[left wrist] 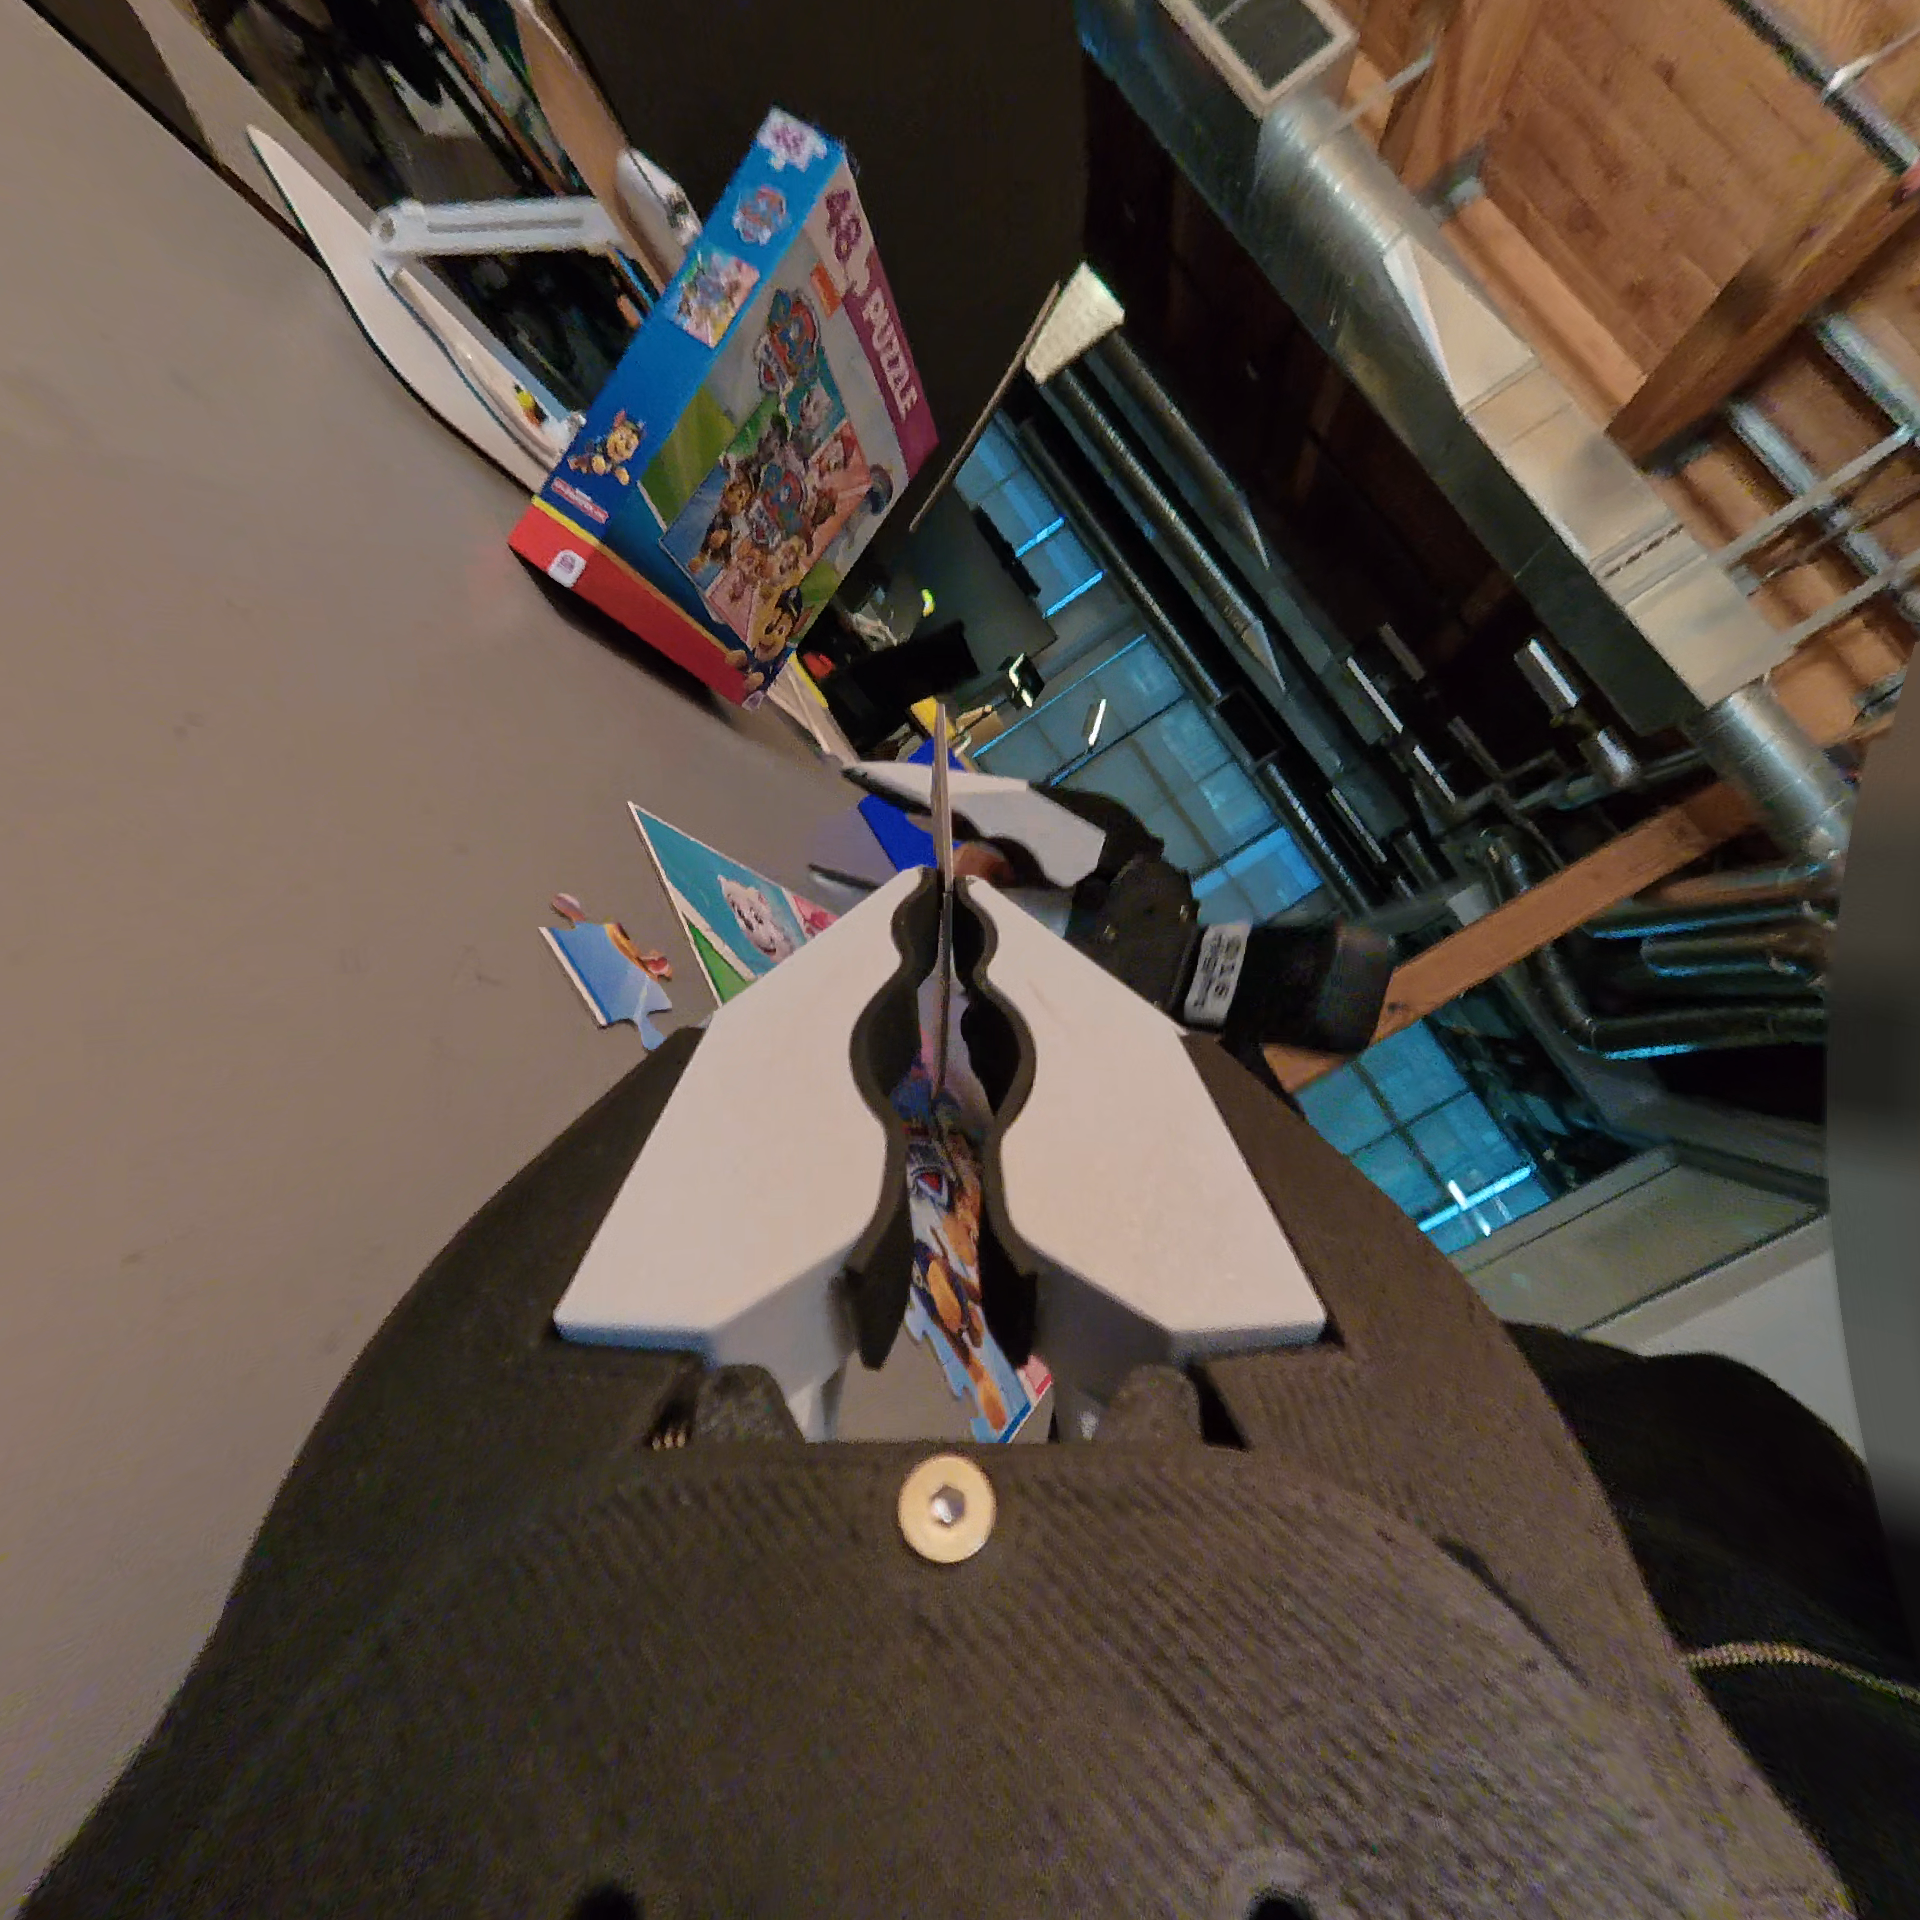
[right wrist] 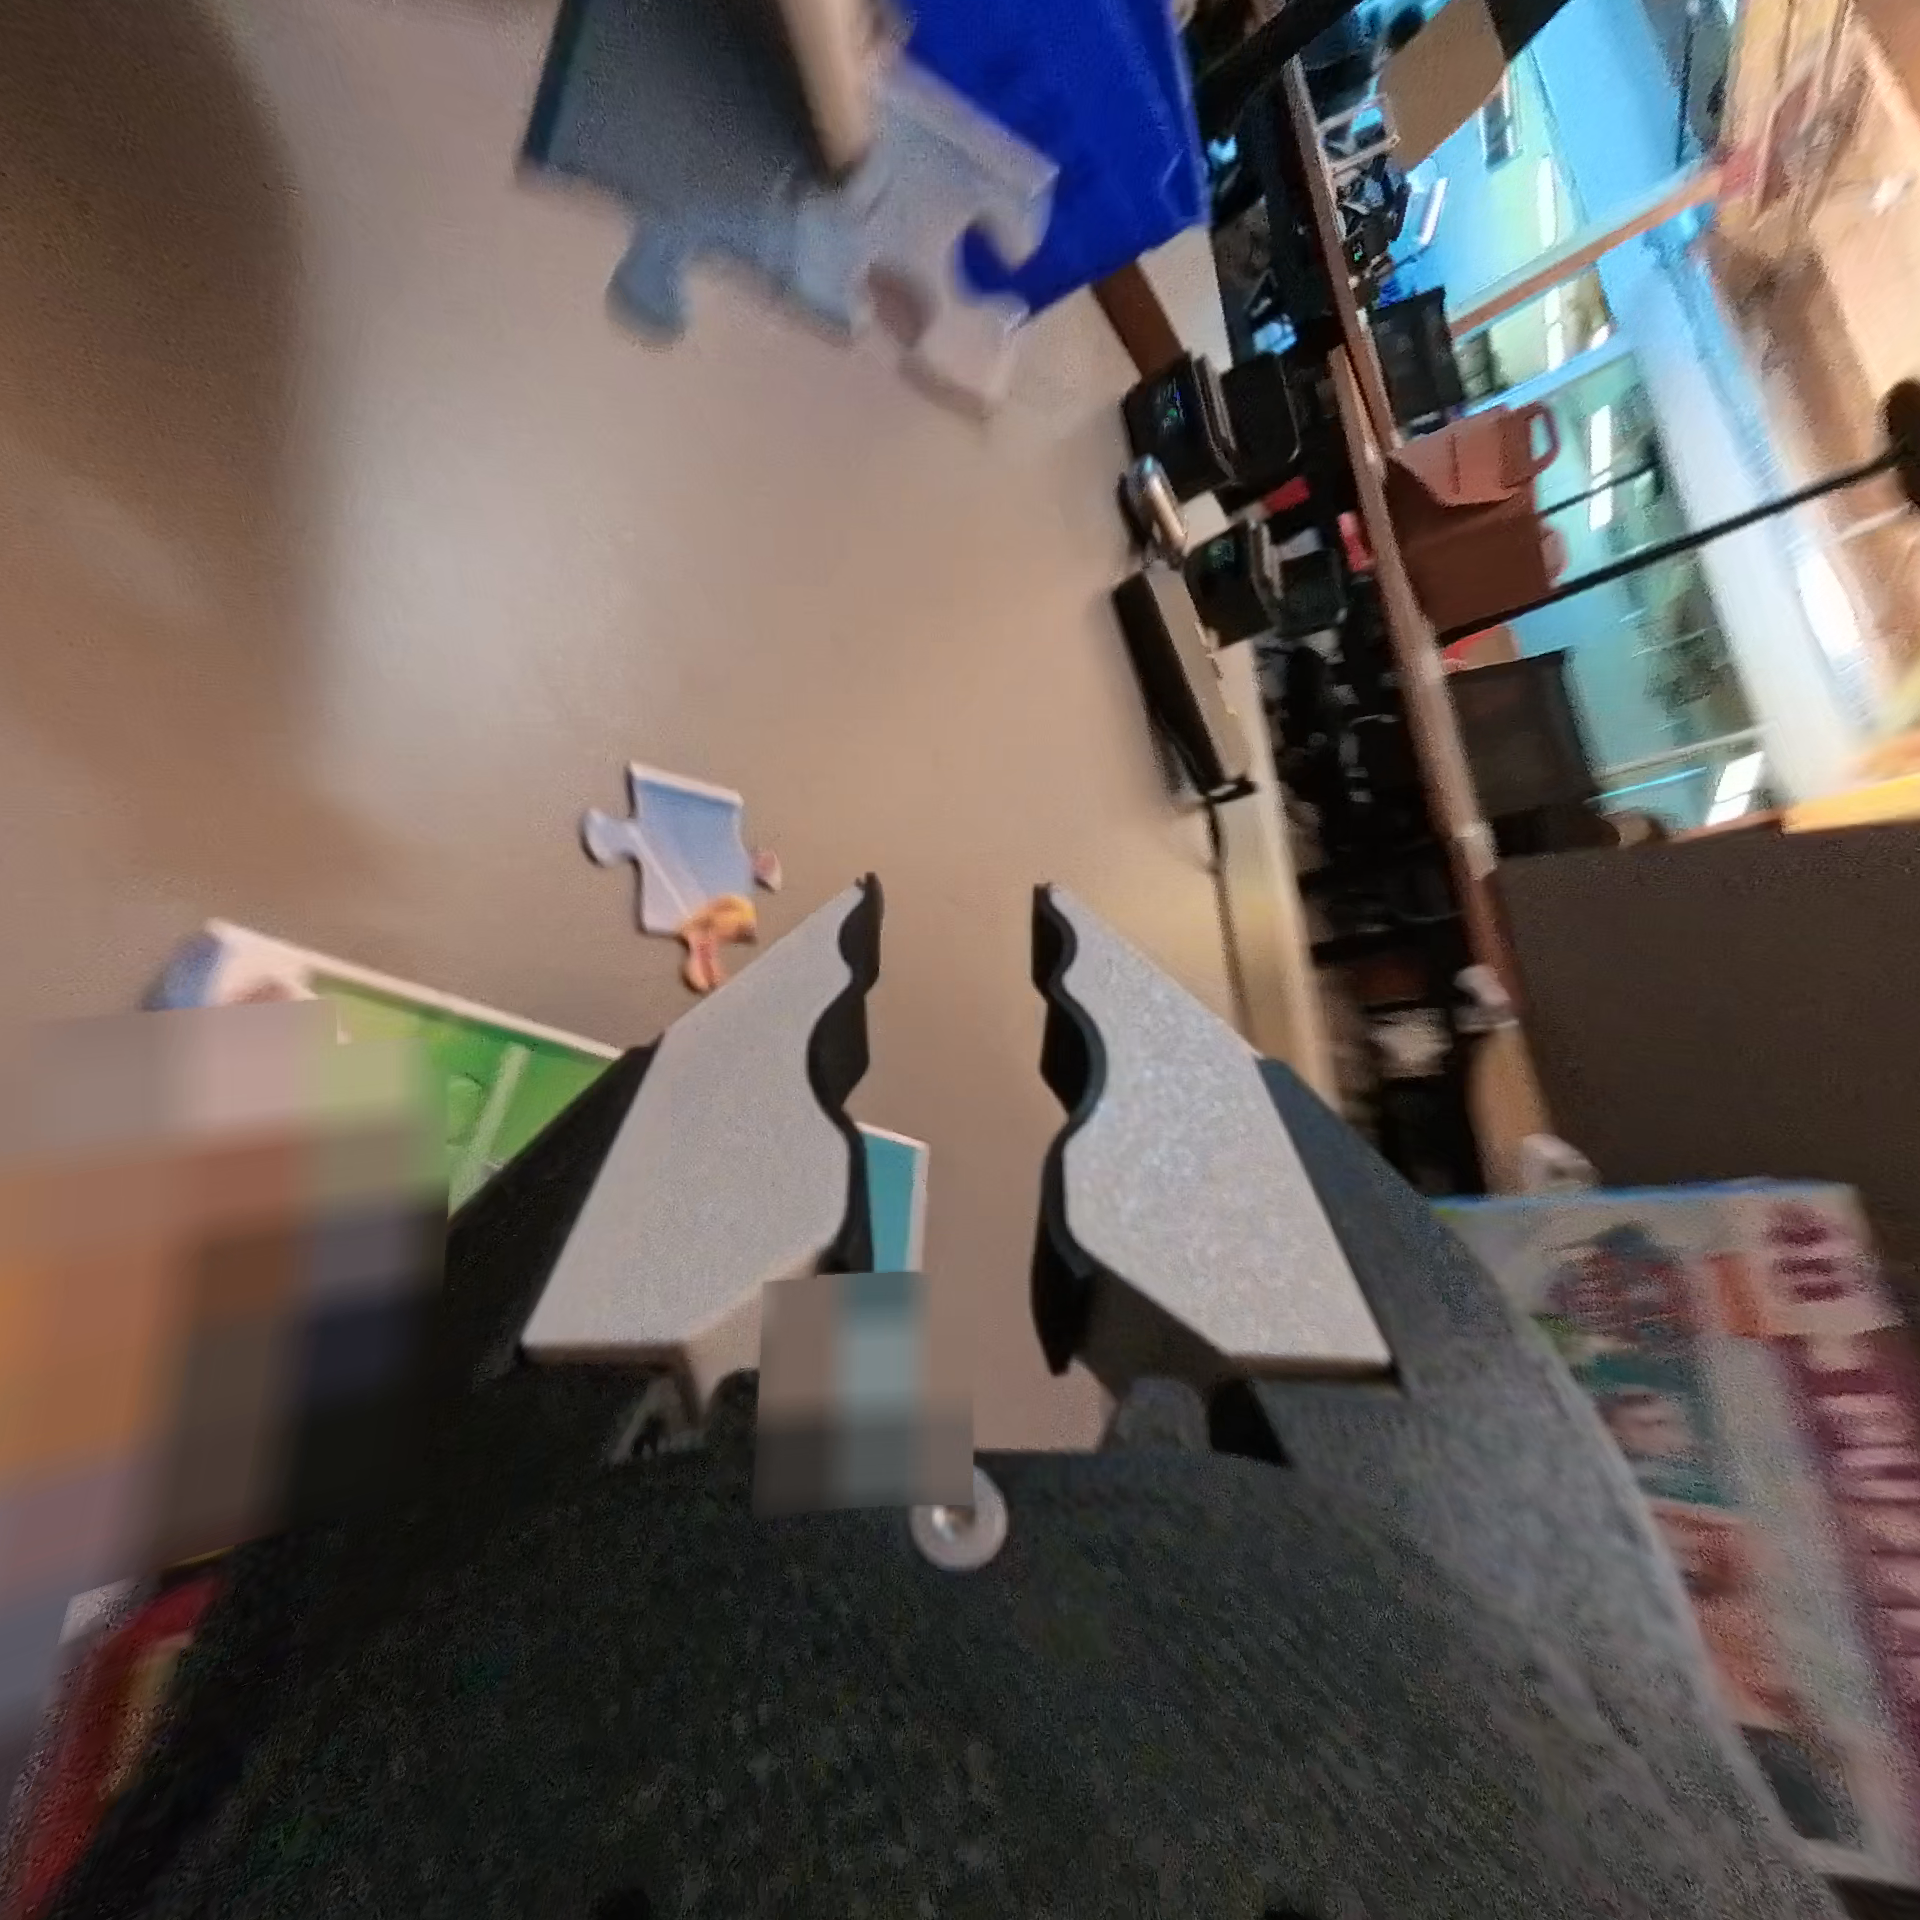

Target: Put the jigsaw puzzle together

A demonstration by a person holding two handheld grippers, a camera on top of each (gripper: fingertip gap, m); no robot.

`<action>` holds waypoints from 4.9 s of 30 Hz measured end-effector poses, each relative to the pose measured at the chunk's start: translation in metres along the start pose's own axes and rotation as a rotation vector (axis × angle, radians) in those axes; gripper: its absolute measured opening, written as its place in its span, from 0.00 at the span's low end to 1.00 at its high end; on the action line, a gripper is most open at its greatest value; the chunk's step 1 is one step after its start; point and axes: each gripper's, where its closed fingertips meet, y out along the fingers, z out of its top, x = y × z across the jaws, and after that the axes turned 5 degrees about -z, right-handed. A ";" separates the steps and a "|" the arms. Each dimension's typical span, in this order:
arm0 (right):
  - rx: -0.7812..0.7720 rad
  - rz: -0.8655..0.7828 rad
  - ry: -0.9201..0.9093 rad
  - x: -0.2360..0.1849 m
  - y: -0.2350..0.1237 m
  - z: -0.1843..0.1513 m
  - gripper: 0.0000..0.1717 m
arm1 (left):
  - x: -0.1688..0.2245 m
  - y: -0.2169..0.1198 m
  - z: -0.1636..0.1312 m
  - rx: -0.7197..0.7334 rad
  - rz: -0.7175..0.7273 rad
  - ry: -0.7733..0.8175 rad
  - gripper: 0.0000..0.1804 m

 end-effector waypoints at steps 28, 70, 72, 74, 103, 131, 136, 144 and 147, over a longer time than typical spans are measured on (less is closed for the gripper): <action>0.406 0.523 1.344 0.033 -0.033 0.026 0.00 | 0.021 0.033 -0.040 -0.188 -0.024 0.199 0.00; 0.097 0.196 0.858 -0.044 -0.169 0.009 0.28 | 0.008 0.025 -0.223 -1.150 0.113 0.918 0.50; 0.048 0.201 0.864 -0.070 -0.176 0.001 0.29 | 0.006 0.021 -0.226 -1.177 0.123 0.954 0.50; 0.000 0.193 0.841 -0.090 -0.181 -0.007 0.30 | 0.007 0.018 -0.230 -1.211 0.140 0.994 0.48; -0.172 0.111 0.675 -0.134 -0.201 -0.029 0.26 | 0.033 0.029 -0.257 -1.072 0.116 1.370 0.09; -0.192 0.023 0.341 -0.132 -0.207 -0.018 0.01 | 0.030 0.043 -0.235 -0.914 0.193 1.308 0.01; -0.178 0.018 0.358 -0.130 -0.208 -0.018 0.00 | 0.032 0.045 -0.233 -0.888 0.184 1.253 0.01; -0.151 0.032 0.371 -0.133 -0.208 -0.017 0.01 | 0.035 0.045 -0.233 -0.852 0.118 1.010 0.02; -0.171 0.025 0.374 -0.133 -0.208 -0.019 0.00 | 0.035 0.045 -0.235 -0.855 0.106 1.085 0.01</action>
